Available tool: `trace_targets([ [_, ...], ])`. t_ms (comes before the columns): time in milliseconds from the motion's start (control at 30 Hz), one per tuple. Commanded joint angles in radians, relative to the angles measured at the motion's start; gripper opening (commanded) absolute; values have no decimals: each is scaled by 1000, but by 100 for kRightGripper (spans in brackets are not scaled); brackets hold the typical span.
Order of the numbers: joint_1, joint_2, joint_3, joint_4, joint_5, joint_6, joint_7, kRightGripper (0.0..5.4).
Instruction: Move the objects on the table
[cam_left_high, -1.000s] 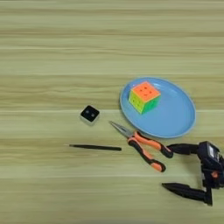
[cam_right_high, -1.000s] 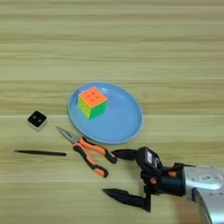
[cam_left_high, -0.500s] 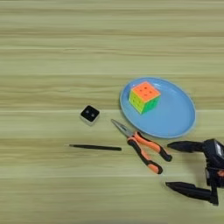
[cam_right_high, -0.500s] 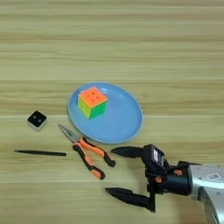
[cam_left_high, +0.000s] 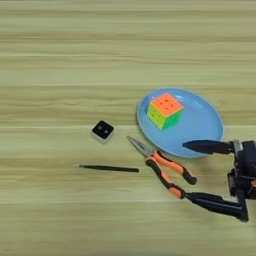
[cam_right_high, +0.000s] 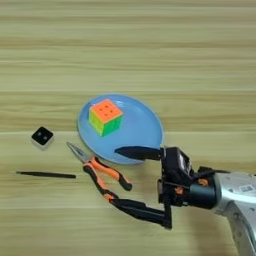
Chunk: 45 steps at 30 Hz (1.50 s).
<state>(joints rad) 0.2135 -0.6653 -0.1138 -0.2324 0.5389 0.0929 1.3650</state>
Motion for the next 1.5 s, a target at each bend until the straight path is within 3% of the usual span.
trace_targets([
  [33,-78,-5,4,-63,-15,3,-73,538],
  [433,-217,35,135,-37,-150,14,-159,538],
  [867,-312,139,343,42,-374,45,-289,538],
  [1267,-361,224,455,202,-543,-63,-378,538],
  [1500,-371,258,476,242,-566,-86,-393,538],
])
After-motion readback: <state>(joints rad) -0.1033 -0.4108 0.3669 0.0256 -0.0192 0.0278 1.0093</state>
